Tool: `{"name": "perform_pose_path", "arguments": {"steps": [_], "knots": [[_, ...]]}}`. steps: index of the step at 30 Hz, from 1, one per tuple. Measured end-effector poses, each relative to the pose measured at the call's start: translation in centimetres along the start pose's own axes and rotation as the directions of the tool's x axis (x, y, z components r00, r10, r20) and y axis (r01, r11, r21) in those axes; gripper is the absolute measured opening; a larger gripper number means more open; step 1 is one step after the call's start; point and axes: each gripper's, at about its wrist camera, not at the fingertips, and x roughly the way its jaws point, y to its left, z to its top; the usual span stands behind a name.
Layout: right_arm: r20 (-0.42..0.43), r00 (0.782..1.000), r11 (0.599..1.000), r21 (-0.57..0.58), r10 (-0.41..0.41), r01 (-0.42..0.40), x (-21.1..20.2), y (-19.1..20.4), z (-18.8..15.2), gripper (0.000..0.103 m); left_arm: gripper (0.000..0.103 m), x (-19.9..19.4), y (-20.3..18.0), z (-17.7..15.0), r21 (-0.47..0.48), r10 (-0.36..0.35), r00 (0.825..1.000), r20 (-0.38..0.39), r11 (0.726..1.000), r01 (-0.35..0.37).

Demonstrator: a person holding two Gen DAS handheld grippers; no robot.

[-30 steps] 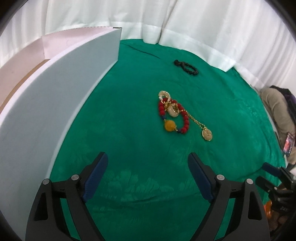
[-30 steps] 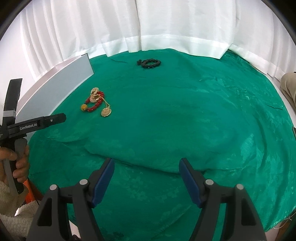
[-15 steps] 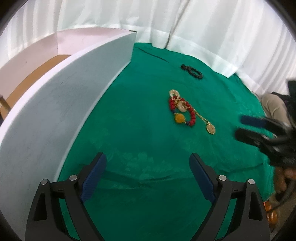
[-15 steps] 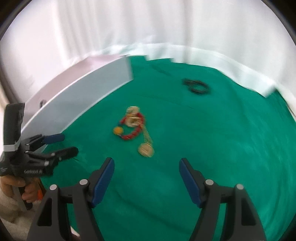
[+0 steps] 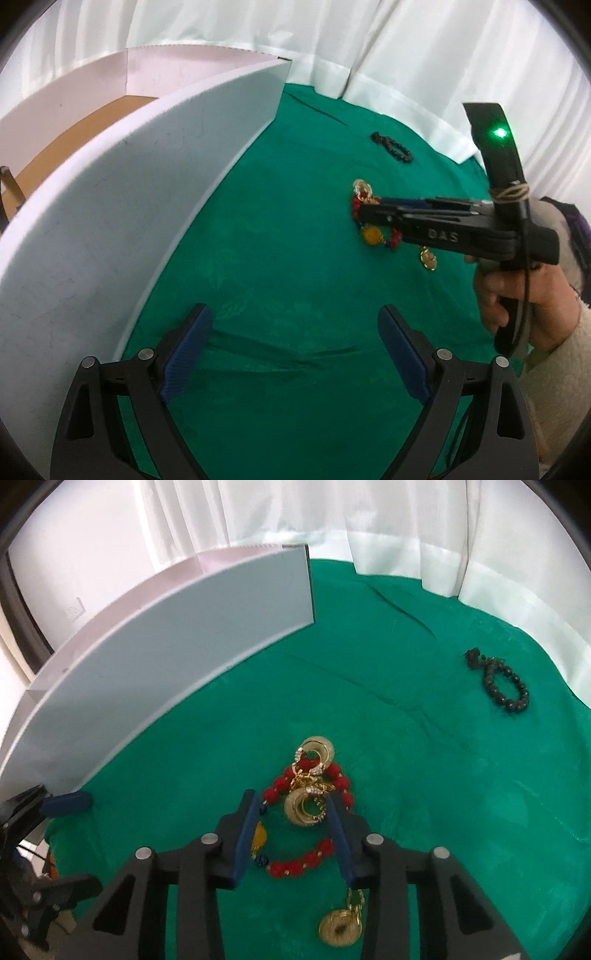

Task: Organize jewelry

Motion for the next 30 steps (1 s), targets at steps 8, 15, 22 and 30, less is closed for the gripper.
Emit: {"name": "perform_pose_path", "arguments": {"steps": [8,15,22,30], "knots": [[0.001,0.996,0.988,0.127,0.091,-0.091,0.1,-1.4,-0.2,0.013,0.092,0.0,-0.2,-0.3,0.008,0.004,1.000,-0.001,1.000,-0.004],[0.095,0.978,0.952,0.229,0.184,-0.201,-3.2,-3.2,-0.7,0.012,0.092,0.4,-1.1,-0.3,0.021,0.009,1.000,-0.009,1.000,-0.009],[0.220,0.951,0.930,0.249,0.217,-0.270,-10.5,-4.0,-1.0,0.012,0.092,0.6,-1.4,-0.5,0.028,0.010,1.000,-0.018,1.000,-0.010],[0.290,0.939,0.941,0.223,0.187,-0.256,-17.3,-4.7,-1.8,0.012,0.092,0.8,-2.0,-0.5,0.045,0.008,1.000,-0.024,0.999,-0.007]]}}
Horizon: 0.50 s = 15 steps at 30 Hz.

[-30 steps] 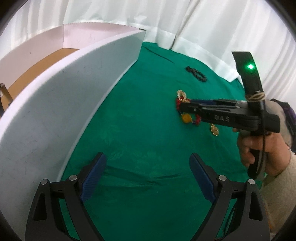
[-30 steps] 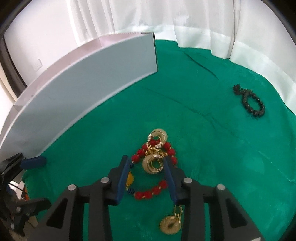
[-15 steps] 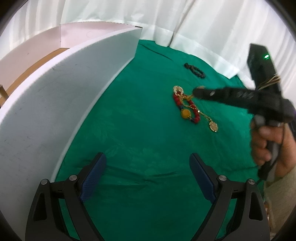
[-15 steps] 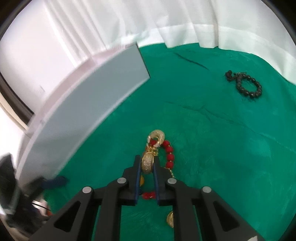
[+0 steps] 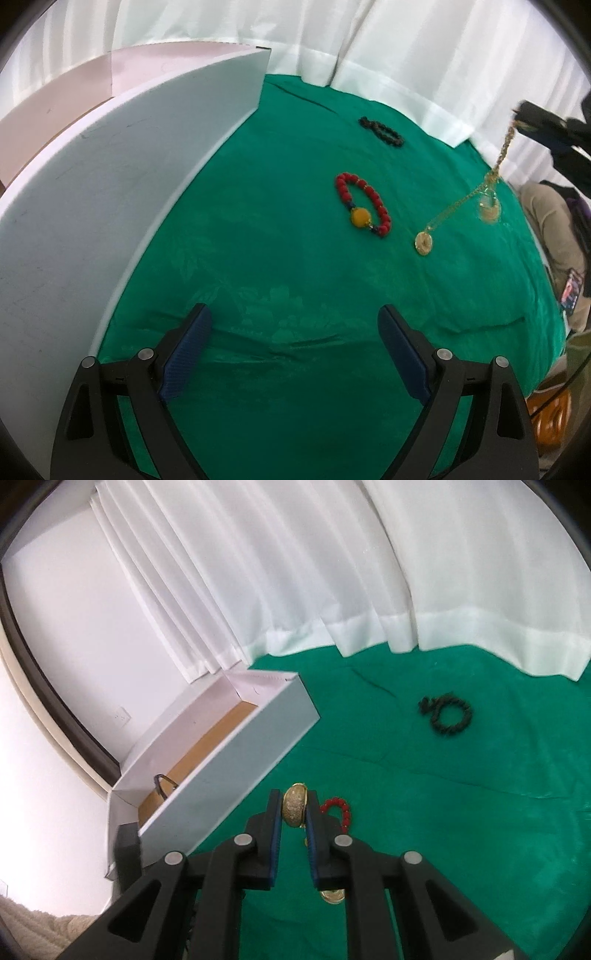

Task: Organize jewelry

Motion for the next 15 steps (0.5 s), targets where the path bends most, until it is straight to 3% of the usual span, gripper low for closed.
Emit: {"name": "perform_pose_path", "arguments": {"steps": [4,9,10,12,15], "knots": [[-0.058,0.997,0.998,0.001,-0.059,0.059,0.3,-1.2,-1.7,0.012,0.092,0.2,-0.6,-0.1,0.011,-0.003,1.000,-0.005,1.000,0.003],[-0.136,0.974,0.983,-0.023,-0.181,0.180,4.4,-3.8,-6.1,0.016,0.092,0.8,-1.6,0.0,0.036,-0.003,1.000,-0.020,0.999,0.004],[-0.156,0.961,0.974,-0.042,-0.228,0.225,5.3,-4.2,-7.2,0.019,0.092,0.8,-1.8,0.0,0.043,-0.004,1.000,-0.022,0.999,0.005],[-0.180,0.944,0.961,-0.047,-0.277,0.273,6.1,-4.5,-8.7,0.047,0.092,0.5,-2.1,0.1,0.054,-0.006,1.000,-0.024,0.999,0.007],[-0.161,0.945,0.958,-0.035,-0.286,0.284,5.0,-4.2,-10.4,0.048,0.092,0.5,-2.1,0.4,0.054,-0.011,1.000,-0.023,0.998,0.012]]}}
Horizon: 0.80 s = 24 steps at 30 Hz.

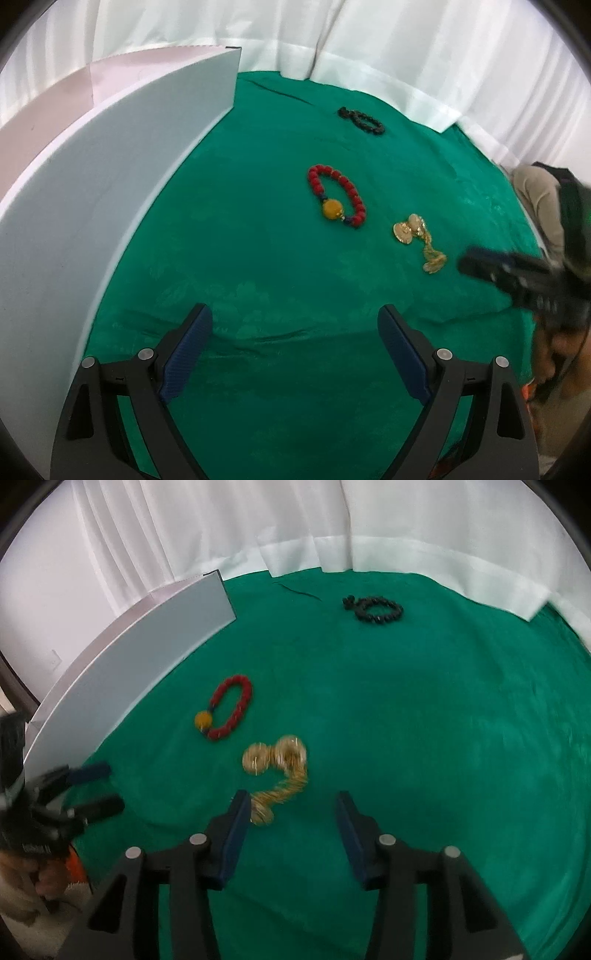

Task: Organize jewelry
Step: 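Lower the left gripper onto the red bead bracelet and close it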

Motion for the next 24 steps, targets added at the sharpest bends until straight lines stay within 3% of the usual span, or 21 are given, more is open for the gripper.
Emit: {"name": "perform_pose_path", "arguments": {"steps": [7,13,16,19,22,23,24], "knots": [[0.077,0.996,0.998,0.046,-0.043,0.039,-4.2,-0.3,-4.0,0.049,0.092,1.3,-1.7,3.5,-0.007,-0.043,0.999,0.022,0.999,0.043],[0.099,0.995,0.998,0.060,-0.017,0.011,-4.9,0.1,-5.1,0.049,0.083,5.6,-3.1,6.4,-0.022,0.090,0.995,0.047,0.996,-0.089],[0.107,0.994,0.999,0.054,-0.008,0.003,-5.1,0.3,-5.3,0.049,0.070,7.5,-3.2,6.2,-0.020,0.148,0.989,0.007,0.989,-0.148],[0.112,0.994,0.999,0.045,-0.006,0.001,-5.7,0.4,-5.7,0.049,0.060,7.0,-3.0,5.5,-0.015,0.173,0.985,0.021,0.985,-0.172],[0.118,0.993,0.999,0.045,-0.017,0.011,-6.2,0.3,-6.1,0.049,0.024,6.6,-2.7,5.1,0.009,0.148,0.989,0.020,0.989,-0.148],[0.117,0.993,0.999,0.050,-0.018,0.012,-6.1,0.2,-6.1,0.049,0.016,6.6,-2.7,5.2,0.017,0.137,0.990,0.014,0.990,-0.138],[0.115,0.993,0.998,0.054,-0.019,0.013,-6.0,0.2,-6.0,0.049,0.016,6.4,-2.3,5.3,0.010,0.119,0.993,0.005,0.993,-0.119]]}}
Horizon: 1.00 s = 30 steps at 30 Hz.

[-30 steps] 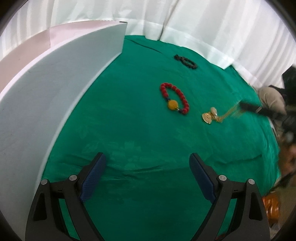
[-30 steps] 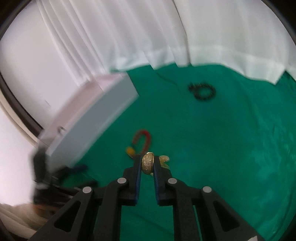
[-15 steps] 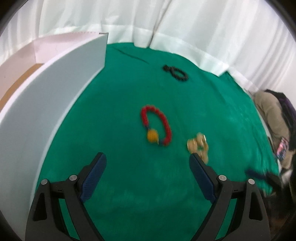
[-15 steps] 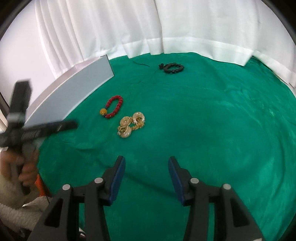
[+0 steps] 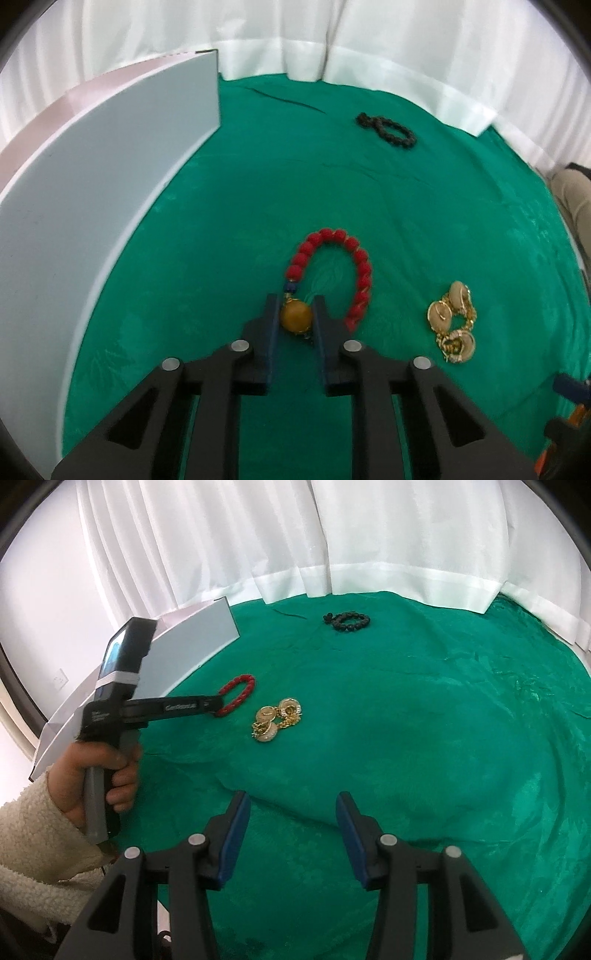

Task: Organize jewelry

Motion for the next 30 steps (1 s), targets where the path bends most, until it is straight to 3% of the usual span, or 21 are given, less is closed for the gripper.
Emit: {"name": "perform_pose_path", "arguments": {"steps": [3,6,9,14,17,20,23,25,26,27,30], "knots": [[-0.006,1.000,1.000,0.021,-0.004,0.004,0.0,-0.2,0.2,0.049,0.015,-1.2,2.2,0.4,-0.107,-0.128,0.992,0.000,0.986,0.127],[-0.022,1.000,1.000,0.025,-0.010,0.011,0.0,-0.2,0.7,0.049,0.015,-3.6,4.1,0.6,-0.187,-0.234,0.971,0.044,0.953,0.239],[-0.063,0.998,1.000,-0.010,-0.011,0.011,1.0,0.5,2.6,0.049,0.015,-5.7,5.3,0.6,-0.233,-0.291,0.953,0.083,0.924,0.303],[-0.114,0.992,0.999,-0.012,0.044,-0.045,5.6,1.6,5.7,0.049,0.015,-7.9,6.2,0.0,-0.248,-0.300,0.947,0.113,0.915,0.319],[-0.138,0.990,0.999,-0.041,0.021,-0.027,9.1,2.5,7.0,0.049,0.015,-8.2,6.6,-0.5,-0.249,-0.285,0.952,0.111,0.920,0.304],[-0.155,0.988,0.998,-0.067,-0.022,0.011,11.4,3.1,7.5,0.058,0.015,-8.0,6.6,-0.8,-0.253,-0.279,0.954,0.107,0.921,0.298],[-0.127,0.990,0.992,-0.122,-0.061,0.045,12.4,4.1,7.6,0.060,0.015,-8.2,7.1,-1.3,-0.255,-0.277,0.955,0.102,0.921,0.294],[-0.121,0.990,0.990,-0.129,-0.068,0.052,12.4,4.1,7.8,0.037,0.015,-8.2,7.1,-1.3,-0.252,-0.275,0.956,0.099,0.923,0.291],[-0.131,0.989,0.990,-0.135,-0.064,0.046,12.4,4.0,7.9,0.012,0.015,-8.2,7.1,-1.3,-0.251,-0.275,0.956,0.097,0.923,0.291],[-0.145,0.988,0.991,-0.127,-0.054,0.036,12.4,3.7,8.0,0.006,0.015,-8.3,7.2,-1.3,-0.249,-0.276,0.956,0.096,0.923,0.292],[-0.147,0.989,0.998,-0.061,0.010,-0.019,10.5,2.6,8.4,0.006,0.015,-9.0,7.2,-1.6,-0.238,-0.278,0.956,0.097,0.926,0.293]]}}
